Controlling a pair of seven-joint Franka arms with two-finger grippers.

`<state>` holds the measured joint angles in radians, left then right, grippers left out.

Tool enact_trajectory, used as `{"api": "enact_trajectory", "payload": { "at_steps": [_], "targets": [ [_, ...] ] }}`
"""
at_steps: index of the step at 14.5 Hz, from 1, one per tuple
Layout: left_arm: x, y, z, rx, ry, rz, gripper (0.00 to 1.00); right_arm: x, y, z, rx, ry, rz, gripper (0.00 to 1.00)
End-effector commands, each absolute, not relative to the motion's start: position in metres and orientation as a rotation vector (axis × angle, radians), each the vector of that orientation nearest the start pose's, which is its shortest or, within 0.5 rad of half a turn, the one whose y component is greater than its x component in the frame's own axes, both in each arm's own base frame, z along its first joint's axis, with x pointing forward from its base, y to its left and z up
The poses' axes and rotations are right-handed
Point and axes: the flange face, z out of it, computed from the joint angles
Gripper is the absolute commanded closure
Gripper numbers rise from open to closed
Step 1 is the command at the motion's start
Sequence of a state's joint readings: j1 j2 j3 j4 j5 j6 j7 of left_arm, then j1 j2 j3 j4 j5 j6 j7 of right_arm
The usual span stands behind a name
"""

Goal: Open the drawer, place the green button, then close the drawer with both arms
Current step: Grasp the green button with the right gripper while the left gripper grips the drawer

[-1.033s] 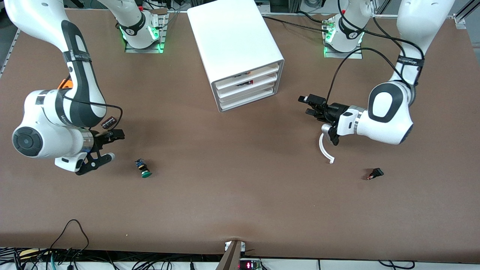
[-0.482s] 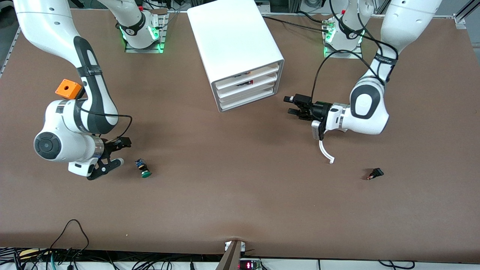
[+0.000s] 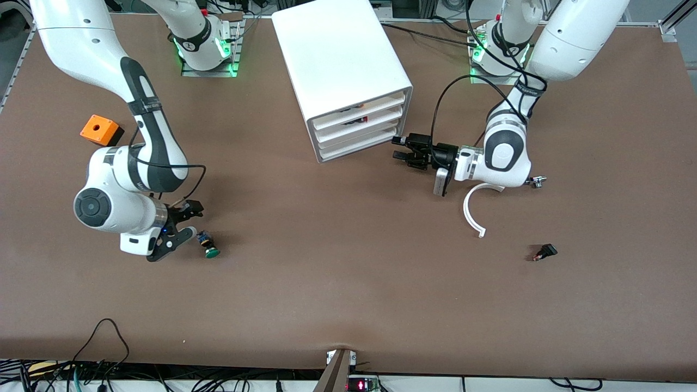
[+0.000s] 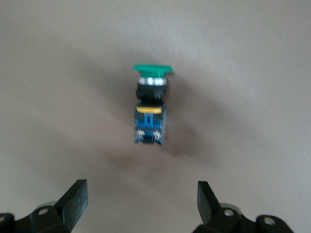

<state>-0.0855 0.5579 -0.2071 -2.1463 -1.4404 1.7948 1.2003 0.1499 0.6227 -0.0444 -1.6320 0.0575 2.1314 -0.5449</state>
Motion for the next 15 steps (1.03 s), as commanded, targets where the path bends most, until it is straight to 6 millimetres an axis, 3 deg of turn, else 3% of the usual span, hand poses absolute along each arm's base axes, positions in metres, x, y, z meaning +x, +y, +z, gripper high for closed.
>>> {"api": "enact_trajectory", "payload": {
  "at_steps": [1,3,10,11,13,15],
  "targets": [
    [0.461,-0.235,0.149,1.667,-0.313,-0.116,0.30,0.676,0.082,0.222,-2.945,-0.964,0.104,0.00],
    [0.454,-0.240,0.142,1.657,-0.307,-0.139,0.31,0.676,0.091,0.215,-2.946,-0.981,0.079,0.00],
    [0.432,-0.251,0.123,1.632,-0.315,-0.176,0.31,0.679,0.088,0.202,-2.956,-0.963,0.046,0.01],
    [0.428,-0.256,0.124,1.623,-0.323,-0.183,0.31,0.679,0.088,0.202,-2.956,-0.963,0.046,0.02],
    [0.420,-0.257,0.116,1.612,-0.342,-0.176,0.34,0.679,0.086,0.202,-2.954,-0.949,0.041,0.15],
    [0.414,-0.259,0.109,1.607,-0.347,-0.180,0.39,0.679,0.087,0.200,-2.942,-0.940,0.043,0.14]
  ]
}}
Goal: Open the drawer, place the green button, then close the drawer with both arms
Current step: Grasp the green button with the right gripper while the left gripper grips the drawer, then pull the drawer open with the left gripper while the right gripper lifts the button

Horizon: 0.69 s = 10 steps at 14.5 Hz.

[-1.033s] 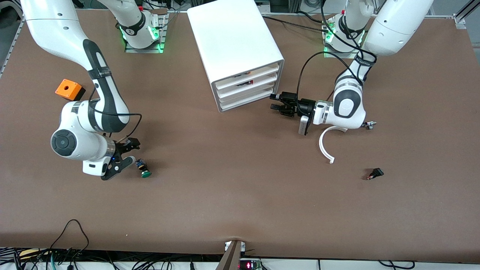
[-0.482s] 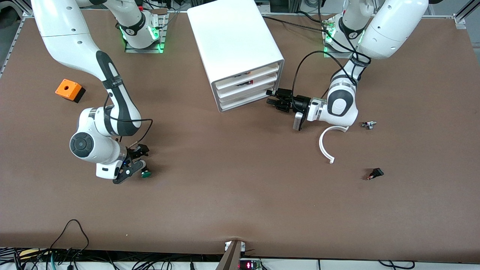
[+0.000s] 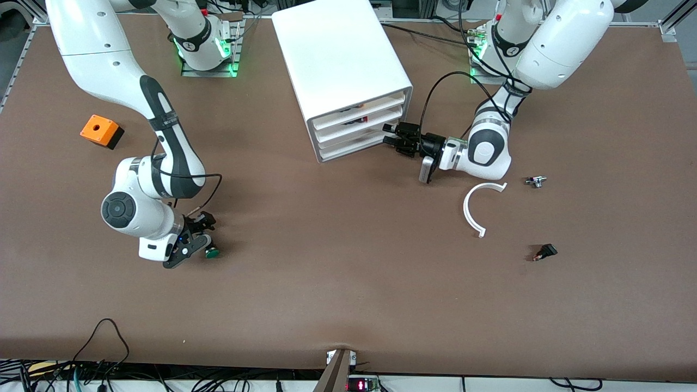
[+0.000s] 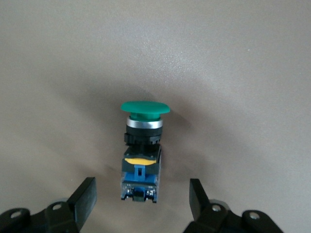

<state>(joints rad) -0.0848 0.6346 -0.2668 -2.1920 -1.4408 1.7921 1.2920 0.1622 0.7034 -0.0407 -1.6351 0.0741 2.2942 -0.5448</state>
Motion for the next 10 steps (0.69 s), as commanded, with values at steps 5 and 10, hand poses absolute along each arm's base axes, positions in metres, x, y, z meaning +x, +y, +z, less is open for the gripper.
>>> {"api": "enact_trajectory", "payload": {
  "at_steps": [5,10],
  "targets": [
    [0.407,-0.267,0.104,1.604,-0.359,-0.203,0.48,0.677,0.084,0.187,-2.938,-0.938,0.068,0.04],
    [0.400,-0.272,0.096,1.605,-0.358,-0.225,0.53,0.677,0.084,0.186,-2.938,-0.938,0.071,0.16]
  ]
}}
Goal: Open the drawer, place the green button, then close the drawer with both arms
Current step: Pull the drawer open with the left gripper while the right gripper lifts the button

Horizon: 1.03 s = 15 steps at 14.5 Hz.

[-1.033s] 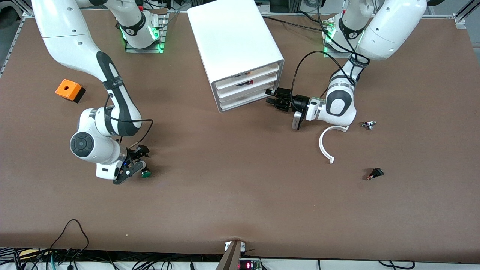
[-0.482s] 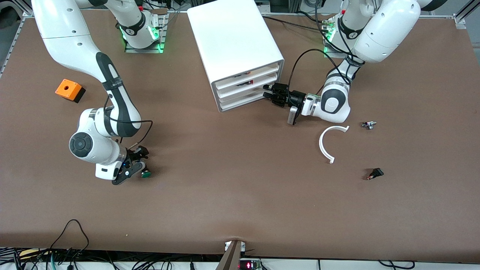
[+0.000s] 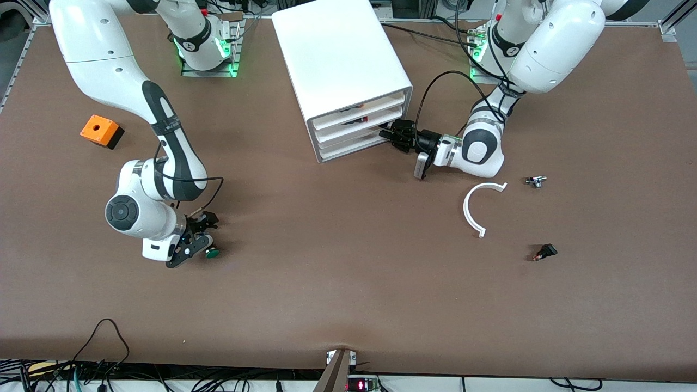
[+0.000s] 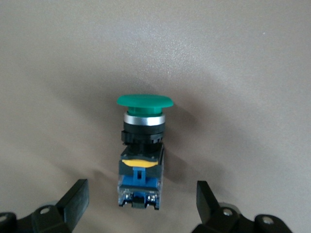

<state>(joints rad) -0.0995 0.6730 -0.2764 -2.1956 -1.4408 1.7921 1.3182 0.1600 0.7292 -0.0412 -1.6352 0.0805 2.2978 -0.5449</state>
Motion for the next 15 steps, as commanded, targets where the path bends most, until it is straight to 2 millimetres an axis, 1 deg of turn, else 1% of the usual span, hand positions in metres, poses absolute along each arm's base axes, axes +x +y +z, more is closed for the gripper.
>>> {"api": "enact_trajectory", "payload": {
  "at_steps": [1,2,3,4,8,9,10,12,13,15],
  "targets": [
    [0.4001,-0.2714,0.0959,1.607,-0.358,-0.224,0.57,0.6764,0.0843,0.1845,-2.938,-0.938,0.073,0.18],
    [0.4001,-0.2714,0.0959,1.607,-0.358,-0.224,0.61,0.6764,0.0843,0.1845,-2.939,-0.936,0.073,0.25],
    [0.3992,-0.2726,0.0958,1.606,-0.362,-0.228,0.70,0.6764,0.0843,0.1845,-2.939,-0.936,0.073,0.27],
    [0.3981,-0.2744,0.0965,1.606,-0.367,-0.232,0.76,0.6764,0.0843,0.1845,-2.939,-0.936,0.073,0.30],
    [0.3978,-0.2744,0.0958,1.606,-0.366,-0.233,0.98,0.6762,0.0842,0.1835,-2.939,-0.934,0.075,0.42],
    [0.3979,-0.2745,0.0966,1.605,-0.369,-0.233,1.00,0.6764,0.0843,0.1845,-2.939,-0.930,0.073,0.43],
    [0.3985,-0.2739,0.0966,1.605,-0.365,-0.232,1.00,0.6764,0.0843,0.1845,-2.944,-0.916,0.073,0.43],
    [0.4000,-0.2743,0.0969,1.605,-0.365,-0.233,1.00,0.6764,0.0843,0.1845,-2.944,-0.916,0.073,0.49],
    [0.4022,-0.2727,0.0976,1.608,-0.360,-0.230,1.00,0.6762,0.0843,0.1835,-2.944,-0.916,0.075,0.54],
    [0.4066,-0.2685,0.0982,1.612,-0.356,-0.226,1.00,0.6763,0.0853,0.1845,-2.944,-0.920,0.074,0.59]
  ]
}}
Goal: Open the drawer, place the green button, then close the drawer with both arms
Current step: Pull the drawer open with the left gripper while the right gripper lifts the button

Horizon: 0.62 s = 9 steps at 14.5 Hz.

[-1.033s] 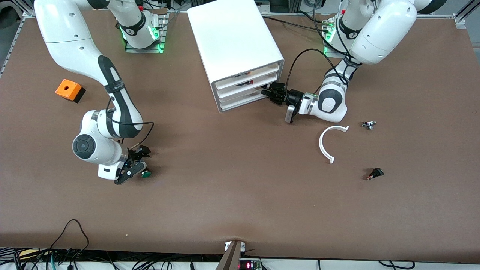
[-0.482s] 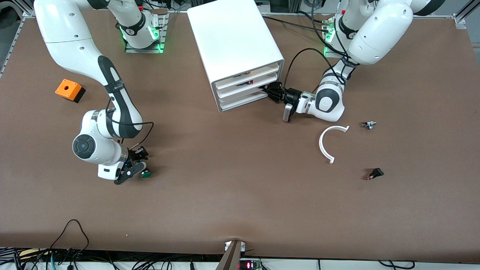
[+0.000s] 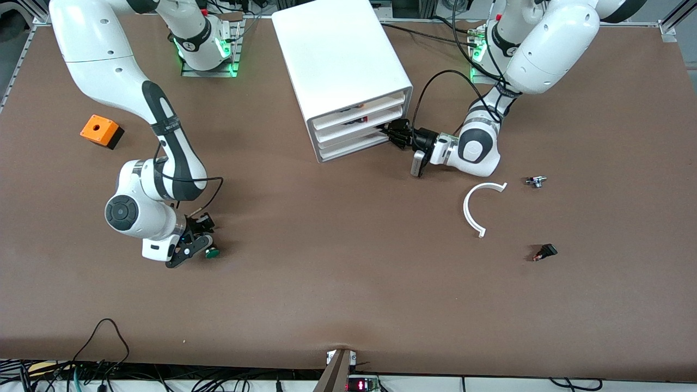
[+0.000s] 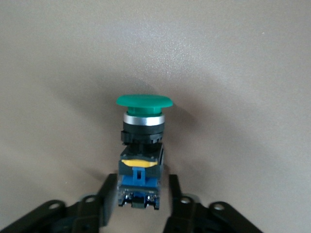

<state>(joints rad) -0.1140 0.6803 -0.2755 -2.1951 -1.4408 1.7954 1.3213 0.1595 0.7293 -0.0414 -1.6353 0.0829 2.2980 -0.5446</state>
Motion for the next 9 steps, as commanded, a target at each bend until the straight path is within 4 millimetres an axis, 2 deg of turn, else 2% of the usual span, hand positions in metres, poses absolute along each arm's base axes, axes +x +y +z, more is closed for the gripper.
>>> {"api": "enact_trajectory", "payload": {
  "at_steps": [1,2,4,9],
  "targets": [
    [0.413,-0.268,0.099,1.615,-0.357,-0.216,1.00,0.676,0.085,0.185,-2.943,-0.918,0.073,0.60],
    [0.414,-0.266,0.099,1.620,-0.352,-0.220,1.00,0.676,0.085,0.185,-2.943,-0.918,0.073,0.66],
    [0.422,-0.264,0.102,1.628,-0.335,-0.221,1.00,0.677,0.085,0.186,-2.943,-0.923,0.071,0.70],
    [0.459,-0.247,0.109,1.676,-0.304,-0.215,1.00,0.681,0.088,0.195,-2.944,-0.934,0.043,0.74]
  ]
}}
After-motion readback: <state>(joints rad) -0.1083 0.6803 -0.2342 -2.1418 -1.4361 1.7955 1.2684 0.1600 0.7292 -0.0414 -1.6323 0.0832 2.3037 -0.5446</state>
